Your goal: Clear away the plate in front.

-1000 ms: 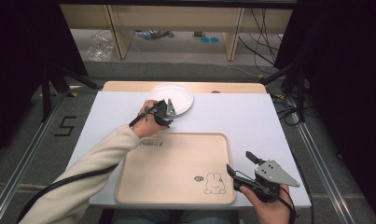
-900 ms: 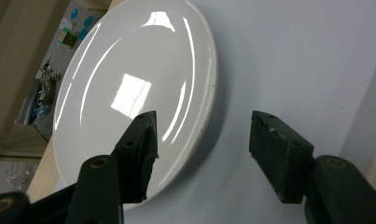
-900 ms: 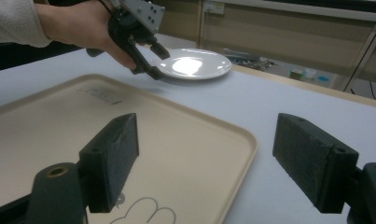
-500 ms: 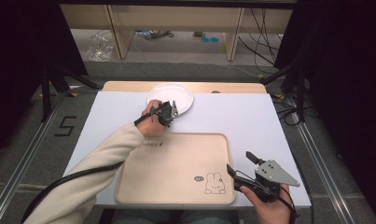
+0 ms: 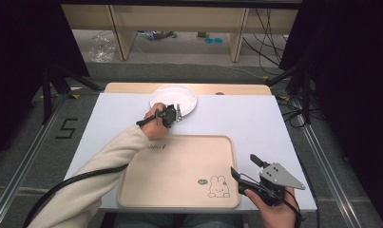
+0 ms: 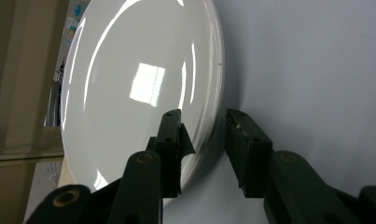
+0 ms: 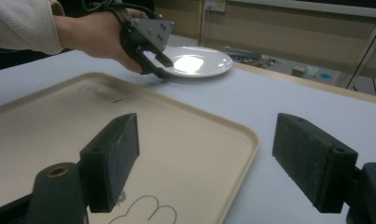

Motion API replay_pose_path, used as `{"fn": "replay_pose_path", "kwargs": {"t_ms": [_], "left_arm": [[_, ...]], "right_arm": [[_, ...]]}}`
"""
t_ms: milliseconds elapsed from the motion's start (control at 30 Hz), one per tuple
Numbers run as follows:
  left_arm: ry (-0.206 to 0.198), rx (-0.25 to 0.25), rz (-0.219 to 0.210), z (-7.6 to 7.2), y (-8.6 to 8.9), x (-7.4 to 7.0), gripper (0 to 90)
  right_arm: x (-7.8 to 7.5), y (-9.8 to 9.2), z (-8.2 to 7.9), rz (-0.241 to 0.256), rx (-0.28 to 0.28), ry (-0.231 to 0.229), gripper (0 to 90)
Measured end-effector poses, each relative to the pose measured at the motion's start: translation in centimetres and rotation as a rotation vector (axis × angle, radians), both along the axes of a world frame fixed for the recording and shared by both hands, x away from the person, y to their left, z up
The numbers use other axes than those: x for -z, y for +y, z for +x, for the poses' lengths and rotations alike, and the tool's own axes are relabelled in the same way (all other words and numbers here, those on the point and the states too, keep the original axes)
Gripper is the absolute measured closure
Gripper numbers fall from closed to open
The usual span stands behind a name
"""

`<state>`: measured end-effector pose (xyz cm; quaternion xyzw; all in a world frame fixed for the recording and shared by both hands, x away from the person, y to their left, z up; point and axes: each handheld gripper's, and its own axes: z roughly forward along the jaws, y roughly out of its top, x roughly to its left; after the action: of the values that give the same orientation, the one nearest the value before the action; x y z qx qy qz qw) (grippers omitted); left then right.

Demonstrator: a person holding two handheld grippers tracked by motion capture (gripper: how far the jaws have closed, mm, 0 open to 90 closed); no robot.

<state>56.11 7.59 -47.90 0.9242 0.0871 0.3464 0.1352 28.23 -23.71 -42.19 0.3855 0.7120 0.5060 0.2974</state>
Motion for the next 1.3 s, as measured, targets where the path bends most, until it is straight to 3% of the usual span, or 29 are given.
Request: {"fn": "replay_pose_path", "kwargs": {"t_ms": [267, 367, 500, 567, 600, 667, 900, 933, 1033, 1300], "left_arm": [[-0.018, 0.013, 0.047, 0.1, -0.5, 0.6, 74.9], [-0.037, 0.018, 0.089, 0.2, -0.5, 0.8, 76.9], [-0.04, 0.025, 0.1, 0.2, -0.5, 0.8, 78.6], [-0.072, 0.055, 0.151, 0.1, -0.8, 0.7, 80.3], [-0.082, 0.052, 0.148, 0.0, -0.9, 0.8, 81.2], [-0.106, 0.061, 0.187, -0.3, -1.2, 0.9, 82.6], [-0.183, 0.046, 0.199, -0.7, -1.5, 0.1, 86.9], [-0.191, 0.04, 0.185, -0.8, -1.5, -0.1, 87.4], [-0.176, 0.027, 0.166, -0.7, -1.4, -0.6, 87.7], [-0.184, 0.014, 0.161, -1.0, -1.4, -1.1, 87.9]], "right_arm": [[0.0, -0.1, 0.0, -0.003, -0.007, 0.015, 24.2], [0.0, -0.1, 0.0, -0.001, -0.007, 0.014, 24.2], [0.0, -0.1, 0.0, 0.0, -0.004, 0.016, 24.4], [0.0, -0.1, 0.0, 0.006, -0.007, 0.011, 24.4], [0.0, -0.1, 0.0, 0.005, -0.008, 0.012, 24.4], [0.0, -0.1, 0.0, 0.005, -0.008, 0.013, 24.5], [0.1, -0.1, 0.1, 0.017, -0.012, 0.012, 24.6], [0.1, -0.1, 0.1, 0.017, -0.012, 0.012, 24.6], [0.1, -0.1, 0.1, 0.01, -0.013, 0.017, 24.7], [0.1, -0.1, 0.1, 0.002, -0.007, 0.021, 24.7]]}}
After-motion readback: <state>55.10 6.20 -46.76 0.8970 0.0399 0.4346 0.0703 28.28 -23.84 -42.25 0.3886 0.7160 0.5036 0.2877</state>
